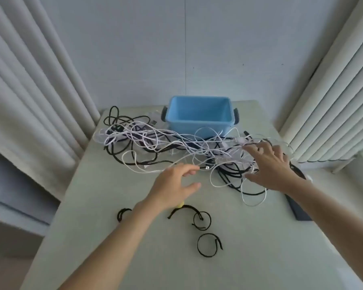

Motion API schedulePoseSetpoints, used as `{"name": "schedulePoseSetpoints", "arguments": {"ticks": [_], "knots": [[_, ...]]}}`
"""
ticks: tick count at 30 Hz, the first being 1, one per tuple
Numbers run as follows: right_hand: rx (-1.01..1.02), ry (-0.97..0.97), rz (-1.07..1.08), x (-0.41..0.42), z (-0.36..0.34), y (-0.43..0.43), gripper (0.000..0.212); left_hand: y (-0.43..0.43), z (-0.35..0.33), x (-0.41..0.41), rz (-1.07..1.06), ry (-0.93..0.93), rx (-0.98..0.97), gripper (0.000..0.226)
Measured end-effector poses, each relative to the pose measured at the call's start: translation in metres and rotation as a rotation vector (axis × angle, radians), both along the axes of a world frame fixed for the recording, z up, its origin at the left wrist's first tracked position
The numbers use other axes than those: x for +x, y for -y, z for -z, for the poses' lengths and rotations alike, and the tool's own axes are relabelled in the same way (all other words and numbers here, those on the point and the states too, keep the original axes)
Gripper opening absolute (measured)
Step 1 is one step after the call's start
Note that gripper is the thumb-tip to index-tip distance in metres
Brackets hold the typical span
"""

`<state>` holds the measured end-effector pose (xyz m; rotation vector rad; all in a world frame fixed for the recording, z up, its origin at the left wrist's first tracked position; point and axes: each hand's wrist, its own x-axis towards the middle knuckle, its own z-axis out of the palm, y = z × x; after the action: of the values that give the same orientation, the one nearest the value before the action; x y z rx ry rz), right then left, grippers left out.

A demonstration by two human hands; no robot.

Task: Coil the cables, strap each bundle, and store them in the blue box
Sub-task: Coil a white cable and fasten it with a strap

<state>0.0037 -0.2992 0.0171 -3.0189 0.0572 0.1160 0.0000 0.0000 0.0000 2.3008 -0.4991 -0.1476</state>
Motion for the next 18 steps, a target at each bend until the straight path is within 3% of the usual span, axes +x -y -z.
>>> {"name": "schedulePoseSetpoints", "arguments": {"ticks": [3, 10, 14, 18], "knots": [[-0.008, 0.032, 0.017, -0.007, 0.03, 0.002, 0.081, 0.015, 0.03, -0.005, 0.039, 0.092, 0.009, 0.048], [0.268, 0.403, -0.042, -0.018, 0.061, 0.005, 0.015, 0.027, 0.062, -0.029, 0.005, 0.248, -0.035, 0.042], [0.465, 0.564, -0.032, -0.048, 0.07, -0.005, 0.022, 0.021, 0.068, -0.058, -0.09, 0.21, -0.144, 0.031], [0.664, 0.672, -0.086, -0.07, 0.059, -0.012, 0.022, 0.022, 0.05, -0.07, -0.153, 0.294, -0.205, 0.029]]}}
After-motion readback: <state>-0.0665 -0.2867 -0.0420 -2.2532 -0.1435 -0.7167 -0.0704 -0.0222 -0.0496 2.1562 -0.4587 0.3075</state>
